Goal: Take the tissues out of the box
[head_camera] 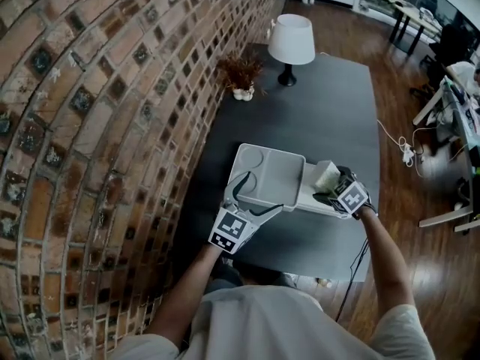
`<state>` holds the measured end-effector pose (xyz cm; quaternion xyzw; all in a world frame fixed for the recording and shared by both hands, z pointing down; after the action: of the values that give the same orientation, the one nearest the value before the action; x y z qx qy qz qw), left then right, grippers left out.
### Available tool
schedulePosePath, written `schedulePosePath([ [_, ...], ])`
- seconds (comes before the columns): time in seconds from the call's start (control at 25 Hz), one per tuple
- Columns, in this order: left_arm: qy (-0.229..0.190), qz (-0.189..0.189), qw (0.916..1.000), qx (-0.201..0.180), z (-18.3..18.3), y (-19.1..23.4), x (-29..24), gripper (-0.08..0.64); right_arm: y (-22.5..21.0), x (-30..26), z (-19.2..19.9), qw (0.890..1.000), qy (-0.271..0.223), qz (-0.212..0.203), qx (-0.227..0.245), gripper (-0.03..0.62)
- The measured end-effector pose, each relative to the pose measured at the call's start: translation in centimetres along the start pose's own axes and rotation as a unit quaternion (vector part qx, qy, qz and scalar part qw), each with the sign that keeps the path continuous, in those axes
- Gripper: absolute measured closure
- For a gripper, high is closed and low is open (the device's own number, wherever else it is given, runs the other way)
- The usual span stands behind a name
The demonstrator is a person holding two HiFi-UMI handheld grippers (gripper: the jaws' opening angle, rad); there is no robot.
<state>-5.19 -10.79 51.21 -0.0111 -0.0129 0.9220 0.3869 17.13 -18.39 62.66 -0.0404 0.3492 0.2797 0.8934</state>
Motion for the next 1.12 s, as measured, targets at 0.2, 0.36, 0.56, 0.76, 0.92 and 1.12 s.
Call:
schedulePosePath([
  [0.2,-0.021,-0.009,0.9997,-0.012,-1.0,0.8,0.1,0.052,-0.9,2.8,-2.5,0.992,-0.090,0.083,-0.040,0.102],
  [0.36,-0.038,-0.012,0.9990,-0.019,-1.7,1.3,0.0,0.052,-0.4,6.0,-4.8,0.976,-0.166,0.119,-0.078,0.101],
  [0.56,-0.061,-0.016,0.9979,-0.017,-2.8,1.7,0.1,0.055,0.9,10.1,-7.0,0.951,-0.241,0.162,-0.104,0.101],
  [0.76,-0.076,-0.027,0.9965,-0.023,-3.9,2.4,0.6,0.063,2.2,14.7,-9.1,0.914,-0.323,0.217,-0.116,0.101],
  [0.92,-0.094,-0.034,0.9948,-0.023,-5.1,2.9,1.2,0.063,4.1,17.6,-10.2,0.890,-0.370,0.247,-0.102,0.098],
  [1.12,-0.118,-0.049,0.9914,-0.029,-6.8,2.8,2.2,0.063,6.5,19.6,-10.1,0.864,-0.394,0.292,-0.113,0.095],
])
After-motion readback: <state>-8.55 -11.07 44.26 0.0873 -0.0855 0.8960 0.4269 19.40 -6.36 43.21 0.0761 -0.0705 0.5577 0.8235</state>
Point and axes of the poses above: the fingertips, and each gripper's own axes: x backward along the fingers, y to its left, z out of its underside, the point moved 4 cm from there along x, backward along the fingers, and after that the axes turned 15 degrees about -y, right-handed, at the moved point
